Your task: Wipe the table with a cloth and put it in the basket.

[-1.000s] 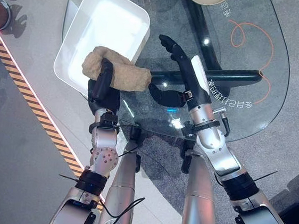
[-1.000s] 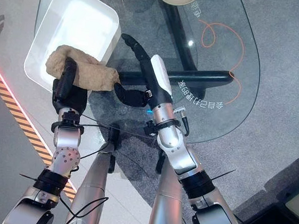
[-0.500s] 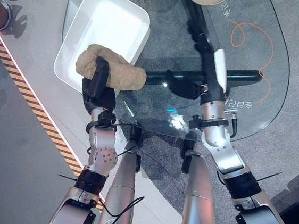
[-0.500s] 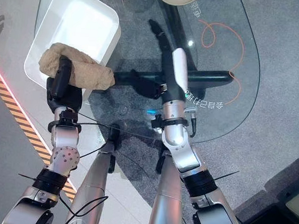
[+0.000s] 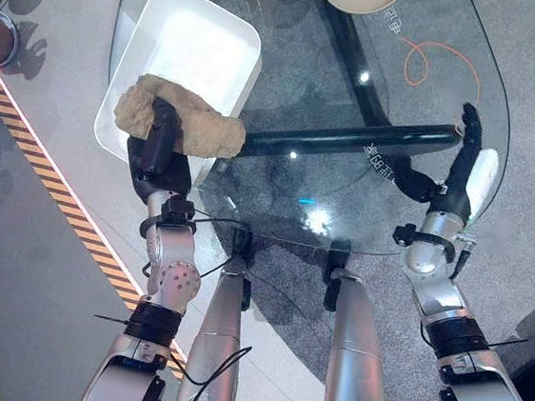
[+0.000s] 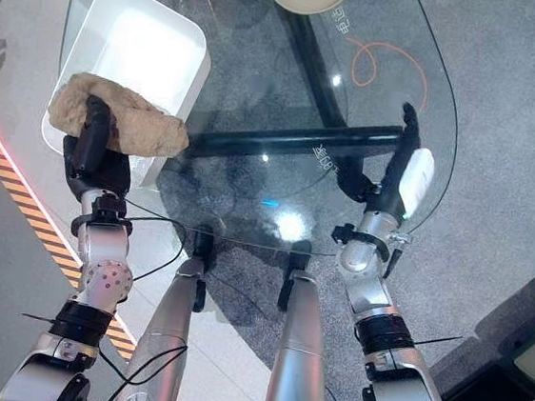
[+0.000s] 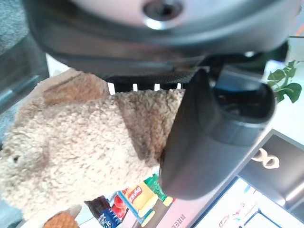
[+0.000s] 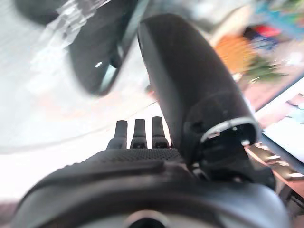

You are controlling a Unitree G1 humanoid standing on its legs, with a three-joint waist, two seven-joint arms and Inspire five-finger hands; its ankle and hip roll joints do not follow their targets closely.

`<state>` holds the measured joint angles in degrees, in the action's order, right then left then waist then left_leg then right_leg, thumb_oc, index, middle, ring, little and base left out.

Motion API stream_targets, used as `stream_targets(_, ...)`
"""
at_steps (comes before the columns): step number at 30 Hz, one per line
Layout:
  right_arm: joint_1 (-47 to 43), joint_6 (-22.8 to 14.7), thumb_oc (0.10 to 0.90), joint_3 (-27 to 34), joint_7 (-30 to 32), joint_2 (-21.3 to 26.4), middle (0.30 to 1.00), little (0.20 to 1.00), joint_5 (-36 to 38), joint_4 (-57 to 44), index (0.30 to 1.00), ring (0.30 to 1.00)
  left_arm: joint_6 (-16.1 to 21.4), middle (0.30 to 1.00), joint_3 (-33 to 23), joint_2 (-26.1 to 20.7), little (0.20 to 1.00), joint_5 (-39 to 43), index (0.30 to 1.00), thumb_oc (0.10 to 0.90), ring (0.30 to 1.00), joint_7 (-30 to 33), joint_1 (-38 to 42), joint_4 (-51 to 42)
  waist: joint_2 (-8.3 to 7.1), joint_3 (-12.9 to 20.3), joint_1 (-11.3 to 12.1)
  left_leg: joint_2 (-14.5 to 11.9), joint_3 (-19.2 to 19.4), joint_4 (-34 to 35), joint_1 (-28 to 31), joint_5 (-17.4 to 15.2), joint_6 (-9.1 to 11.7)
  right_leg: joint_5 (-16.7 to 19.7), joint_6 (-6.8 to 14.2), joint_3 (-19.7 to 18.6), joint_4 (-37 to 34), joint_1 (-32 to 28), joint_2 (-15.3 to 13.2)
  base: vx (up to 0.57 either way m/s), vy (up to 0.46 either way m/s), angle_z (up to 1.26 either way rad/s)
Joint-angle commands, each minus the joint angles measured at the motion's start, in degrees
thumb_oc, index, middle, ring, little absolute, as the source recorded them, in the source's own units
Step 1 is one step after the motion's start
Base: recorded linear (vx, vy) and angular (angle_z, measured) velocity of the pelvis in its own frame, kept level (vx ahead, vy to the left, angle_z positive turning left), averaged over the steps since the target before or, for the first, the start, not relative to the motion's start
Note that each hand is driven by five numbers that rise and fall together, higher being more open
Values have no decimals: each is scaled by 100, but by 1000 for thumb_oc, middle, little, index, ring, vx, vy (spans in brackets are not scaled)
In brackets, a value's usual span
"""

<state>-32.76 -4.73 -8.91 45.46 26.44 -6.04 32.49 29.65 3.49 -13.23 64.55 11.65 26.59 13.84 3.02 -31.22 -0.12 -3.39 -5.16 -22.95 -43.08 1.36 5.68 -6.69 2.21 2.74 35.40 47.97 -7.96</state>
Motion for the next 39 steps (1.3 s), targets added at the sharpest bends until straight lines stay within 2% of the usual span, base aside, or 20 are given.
stream_targets(1, -168, -285, 800, 316, 724, 314, 900, 900, 383, -242, 900, 900, 823, 300, -470, -505, 200, -365, 300, 100, 300, -537, 380, -489, -56, 143, 24, 441, 479, -386, 0, -485, -644, 232, -181, 225, -531, -349, 390, 0, 0, 0)
stream_targets(4, -75, -334, 800, 470, 1027, 334, 900, 900, 873, 446, 900, 900, 882, 300, -495, -643, 200, -636, 300, 100, 300, -339, 475, -366, -50, 143, 20, 431, 472, -391, 1, -501, -634, 235, -194, 221, -558, -369, 388, -5, 0, -2)
stream_targets(12, -12, -190, 800, 554, 1276, 451, 900, 900, 1272, 1629, 900, 900, 800, 300, -512, -1132, 200, -1592, 300, 100, 300, 367, 862, 14, -32, 143, -8, 379, 506, -415, -44, -512, -628, 270, -212, 199, -611, -347, 381, 0, 0, 0)
stream_targets(21, 4, -342, 800, 589, 660, 610, 900, 900, 1668, 3443, 900, 900, 562, 300, -331, -1809, 200, -2086, 300, 100, 300, 845, 1530, 738, 18, 143, -37, 330, 558, -414, -29, -538, -641, 270, -217, 170, -670, -371, 372, 0, 0, 0)
stream_targets(27, -39, -222, 800, 433, 384, 687, 900, 900, 1738, 3816, 900, 900, 433, 300, -104, -2136, 200, -2545, 300, 100, 300, 1204, 1940, 1284, 19, 143, -92, 291, 601, -412, -18, -541, -641, 281, -220, 159, -690, -364, 366, -1, 0, -1)
stream_targets(32, -68, 31, 800, 282, 136, 717, 900, 900, 1671, 3997, 900, 900, 232, 300, 206, -2506, 200, -3072, 300, 100, 300, 1472, 2340, 1836, 19, 143, -170, 255, 661, -348, 5, -515, -621, 300, -215, 120, -750, -361, 376, -4, 13, 0)
stream_targets(36, -36, 169, 800, 204, 10, 702, 900, 900, 1706, 4084, 900, 900, 96, 300, 367, -2633, 200, -3268, 300, 100, 300, 1565, 2498, 2022, 23, 143, -207, 242, 687, -325, 13, -509, -619, 302, -216, 102, -750, -346, 386, -4, 16, -6)
stream_targets(39, -23, 258, 800, 102, -134, 684, 900, 900, 1691, 4194, 900, 900, -187, 300, 659, -2817, 200, -3761, 300, 100, 300, 1762, 2756, 2329, 41, 143, -253, 226, 721, -297, 18, -497, -604, 313, -211, 83, -764, -323, 380, -13, 33, -4)
